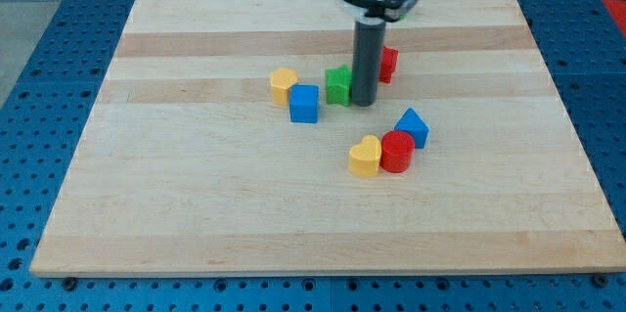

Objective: Push the green star to the green circle at top center

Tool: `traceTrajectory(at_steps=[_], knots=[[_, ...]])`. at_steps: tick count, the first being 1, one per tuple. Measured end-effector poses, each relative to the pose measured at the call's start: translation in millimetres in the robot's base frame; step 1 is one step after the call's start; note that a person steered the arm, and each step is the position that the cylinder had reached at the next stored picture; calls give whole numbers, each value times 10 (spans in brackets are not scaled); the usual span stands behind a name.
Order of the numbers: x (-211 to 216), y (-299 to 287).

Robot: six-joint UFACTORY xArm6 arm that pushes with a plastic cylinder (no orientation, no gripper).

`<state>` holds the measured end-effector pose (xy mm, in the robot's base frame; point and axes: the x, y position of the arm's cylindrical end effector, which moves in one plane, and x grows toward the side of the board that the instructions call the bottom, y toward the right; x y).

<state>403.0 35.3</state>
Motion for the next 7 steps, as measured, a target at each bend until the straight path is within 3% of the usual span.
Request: traceTrajectory(at_steps=[4,7], knots=[[-403,-1224],[-1258,-880]])
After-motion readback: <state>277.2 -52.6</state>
